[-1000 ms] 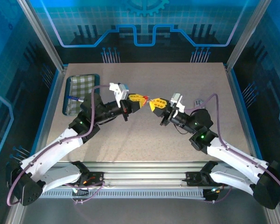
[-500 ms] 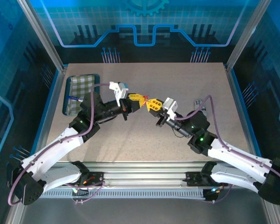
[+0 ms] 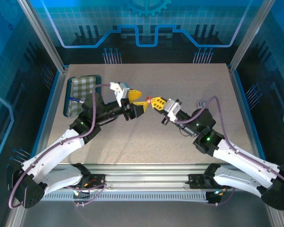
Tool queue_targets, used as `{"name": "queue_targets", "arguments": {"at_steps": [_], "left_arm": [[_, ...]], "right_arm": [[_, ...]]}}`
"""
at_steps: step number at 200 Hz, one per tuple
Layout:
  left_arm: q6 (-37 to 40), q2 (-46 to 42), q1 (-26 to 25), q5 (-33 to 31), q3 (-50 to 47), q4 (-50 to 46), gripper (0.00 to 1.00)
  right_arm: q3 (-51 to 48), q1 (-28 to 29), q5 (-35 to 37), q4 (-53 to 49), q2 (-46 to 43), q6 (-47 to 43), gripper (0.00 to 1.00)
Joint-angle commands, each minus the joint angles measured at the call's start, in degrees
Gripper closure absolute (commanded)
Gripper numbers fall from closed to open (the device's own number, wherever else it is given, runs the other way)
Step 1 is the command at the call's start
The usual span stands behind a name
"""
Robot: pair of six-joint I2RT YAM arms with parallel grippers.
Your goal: Remove the keys from the keyring
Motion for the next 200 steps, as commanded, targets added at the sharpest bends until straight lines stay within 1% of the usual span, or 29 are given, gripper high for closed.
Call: {"name": "queue_targets", "arguments": {"at_steps": [1, 13, 32, 57, 64, 73, 89, 103, 112, 126, 137, 159, 179, 200], "left_arm": [[-0.1, -1.9, -0.2, -0.9, -1.3, -0.3, 0.18], [0.0, -2.3, -0.1, -0.7, -1.5, -0.3, 0.17], [-1.3, -2.6, 1.0, 0.1, -0.8, -0.5, 0.14], [-5.1, -1.5, 4.5, 7.1, 2.0, -1.0, 0.15], [-6.2, -0.8, 5.5, 8.7, 3.2, -1.2, 0.15], [-8.1, 0.1, 6.6, 11.2, 4.7, -1.4, 0.17], [-12.7, 2.5, 8.9, 16.7, 7.8, -0.8, 0.20], [-17.1, 5.2, 10.7, 22.3, 11.3, -0.5, 0.26], [-19.6, 7.2, 11.3, 25.6, 13.5, 0.1, 0.34], [-22.0, 9.6, 11.4, 29.8, 15.9, 1.4, 0.44], [-24.2, 10.7, 11.4, 31.2, 16.3, 3.7, 0.49], [-26.7, 11.8, 11.2, 34.0, 16.4, 8.0, 0.50], [-26.3, 12.2, 11.0, 34.3, 16.8, 7.2, 0.44], [-26.1, 12.8, 10.2, 35.6, 17.5, 7.3, 0.43]], "right_arm": [[3.5, -5.0, -13.8, -3.1, -1.1, 4.1, 1.00], [4.2, -7.4, -17.2, -3.6, -1.1, 6.1, 1.00], [4.4, -14.2, -27.5, -1.0, -0.8, 13.8, 1.00], [6.2, -23.4, -44.9, 3.5, 2.4, 24.9, 1.00], [7.0, -25.2, -48.5, 5.1, 3.9, 28.3, 1.00], [7.4, -27.2, -53.3, 10.3, 6.1, 33.3, 1.00], [7.4, -29.8, -58.5, 21.5, 10.2, 43.7, 1.00], [8.2, -31.1, -61.5, 31.0, 13.8, 52.2, 1.00], [9.5, -31.3, -62.8, 36.6, 16.0, 56.9, 1.00], [10.4, -31.0, -63.5, 42.4, 18.3, 61.9, 1.00], [11.0, -30.9, -63.6, 44.7, 19.3, 64.1, 1.00], [11.9, -30.2, -64.2, 44.8, 20.3, 65.0, 1.00], [12.4, -29.4, -64.6, 43.7, 20.1, 64.6, 1.00], [12.8, -28.1, -65.1, 40.6, 19.9, 62.8, 1.00]]}}
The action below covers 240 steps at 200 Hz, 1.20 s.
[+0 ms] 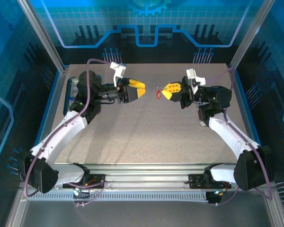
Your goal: Remove the keys from the keyring
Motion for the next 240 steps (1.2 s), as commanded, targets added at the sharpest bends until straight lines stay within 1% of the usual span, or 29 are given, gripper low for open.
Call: {"name": "queue_targets", "arguments": {"at_steps": [1, 17, 42, 81, 135, 162, 185, 214, 225, 240], "left_arm": [[-1.6, 0.8, -1.0, 4.3, 2.8, 2.7, 0.43], [-1.6, 1.5, -1.8, 5.0, 3.7, 2.6, 0.43], [-1.6, 2.2, -2.5, 5.6, 4.3, 3.4, 0.48], [1.5, 2.7, -4.0, 5.7, 5.4, 1.2, 0.51], [3.0, 3.6, -5.0, 5.1, 6.2, 0.3, 0.53], [6.2, 3.6, -5.0, 3.6, 6.9, -3.2, 0.50], [6.1, 4.1, -5.3, 4.2, 7.5, -3.3, 0.51], [6.0, 4.4, -5.7, 4.5, 7.6, -3.1, 0.56], [6.0, 4.4, -5.7, 4.7, 7.6, -3.0, 0.63], [6.0, 4.4, -5.6, 4.7, 7.6, -3.0, 0.69]], "right_arm": [[1.9, 1.8, -2.0, 0.6, -0.5, 0.5, 1.00], [2.1, 2.3, -2.0, -1.3, -0.4, -0.7, 1.00], [2.3, 2.7, -1.8, -2.9, -0.4, -1.6, 1.00], [2.9, 3.2, -1.7, -7.1, -0.7, -4.4, 1.00], [3.2, 3.5, -1.9, -7.3, 0.1, -4.4, 1.00], [3.3, 3.6, -2.1, -6.2, 0.4, -3.7, 1.00], [3.5, 3.8, -2.0, -6.1, 0.6, -3.5, 1.00], [3.8, 3.8, -2.0, -6.2, 1.1, -3.6, 1.00], [3.8, 3.9, -1.9, -6.0, 1.2, -3.5, 1.00], [3.8, 3.9, -1.9, -6.3, 1.3, -3.7, 1.00]]}}
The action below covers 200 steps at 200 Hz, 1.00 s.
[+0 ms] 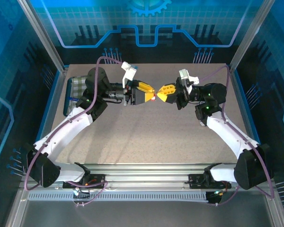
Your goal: Remove the keys from the keyring
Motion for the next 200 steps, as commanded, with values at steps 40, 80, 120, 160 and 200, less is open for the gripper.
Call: {"name": "queue_targets", "arguments": {"at_steps": [40, 80, 120, 160, 200], "left_arm": [[1.3, 0.5, -0.4, 1.0, 1.8, -0.4, 0.89], [-2.8, 0.3, -0.2, -1.6, -0.4, 3.5, 1.00], [-16.9, 1.3, 1.2, -4.6, -6.1, 21.0, 1.00], [-21.8, 2.7, 1.5, -5.4, -7.6, 27.1, 1.00], [-26.9, 3.5, 2.3, -5.4, -8.3, 32.8, 1.00]], "right_arm": [[1.6, 1.2, -0.4, -1.2, -0.3, -2.0, 1.00], [-0.4, 1.3, 3.2, -6.2, -3.7, -9.4, 1.00], [-3.5, 4.7, 12.7, -22.5, -12.1, -30.4, 1.00], [-4.1, 11.0, 21.3, -35.7, -16.9, -46.2, 1.00], [-8.2, 11.1, 23.6, -30.3, -18.5, -45.7, 1.00]]}}
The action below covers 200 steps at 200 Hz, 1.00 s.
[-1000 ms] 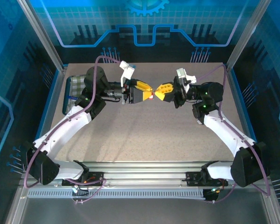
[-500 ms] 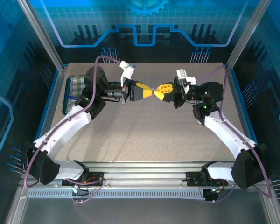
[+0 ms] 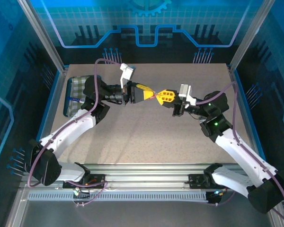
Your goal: Remove the keys from the keyring
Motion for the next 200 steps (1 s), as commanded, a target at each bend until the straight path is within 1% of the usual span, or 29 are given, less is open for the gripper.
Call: {"name": "queue_targets", "arguments": {"at_steps": [1, 15, 38, 46, 72, 87, 90, 96, 100, 120, 128, 130, 139, 162, 179, 200], "left_arm": [[-5.4, 2.0, 1.7, -5.8, -0.4, 6.1, 1.00], [-6.4, 2.3, 1.7, -5.6, -0.3, 6.6, 1.00], [-6.9, 2.1, 1.7, -6.3, -0.4, 7.1, 1.00], [-6.9, 2.1, 1.7, -6.5, -0.3, 7.0, 1.00], [-6.8, 2.0, 1.5, -6.2, -0.2, 6.5, 1.00], [-6.7, 1.7, 1.5, -6.0, -0.8, 6.5, 1.00], [-6.6, 1.6, 1.5, -6.0, -0.9, 6.4, 0.96], [-6.2, 1.4, 1.5, -6.2, -1.3, 6.1, 0.82], [-5.8, 1.1, 1.5, -6.2, -1.5, 5.6, 0.75], [-2.7, -0.4, 1.6, -6.3, -2.4, 3.2, 0.55], [-1.4, -1.0, 1.7, -6.5, -2.6, 2.0, 0.50], [-0.9, -1.2, 1.8, -6.6, -2.6, 1.7, 0.48], [1.0, -1.8, 2.1, -6.7, -2.6, -0.8, 0.45], [4.1, -3.3, 3.8, -6.6, -2.1, -5.2, 0.42], [7.0, -4.4, 4.8, -5.5, -1.2, -9.2, 0.42], [15.5, -5.8, 4.7, -4.2, 2.1, -22.1, 0.41]], "right_arm": [[-3.3, 2.2, -2.4, 1.2, -1.7, -3.8, 1.00], [-3.5, 2.6, -2.1, 0.7, -2.2, -4.8, 1.00], [-1.6, 5.8, -0.4, -8.7, -2.8, -12.5, 1.00], [-1.2, 6.6, 0.6, -10.4, -2.8, -14.3, 1.00], [-1.6, 6.7, 1.4, -9.0, -2.9, -13.5, 1.00], [-1.5, 5.5, 0.4, -7.0, -2.8, -10.6, 1.00], [-1.5, 5.0, 0.1, -6.4, -2.7, -9.9, 1.00], [-1.5, 4.2, -0.9, -5.4, -2.6, -8.3, 1.00], [-1.4, 3.5, -1.6, -4.6, -2.5, -7.1, 1.00], [-0.5, 0.6, -6.2, -2.3, -1.6, -2.2, 1.00], [-0.5, -0.2, -7.8, -2.3, -1.0, -0.8, 1.00], [0.8, -0.3, -8.3, -2.5, -0.9, -0.7, 1.00], [2.0, -0.9, -10.2, -3.2, -0.3, 0.4, 1.00], [3.3, -2.4, -14.7, -3.6, 1.1, 2.8, 1.00], [3.9, -3.1, -15.4, -6.2, 1.3, 1.8, 1.00], [5.1, -3.7, -14.6, -11.9, 0.7, -2.7, 1.00]]}}
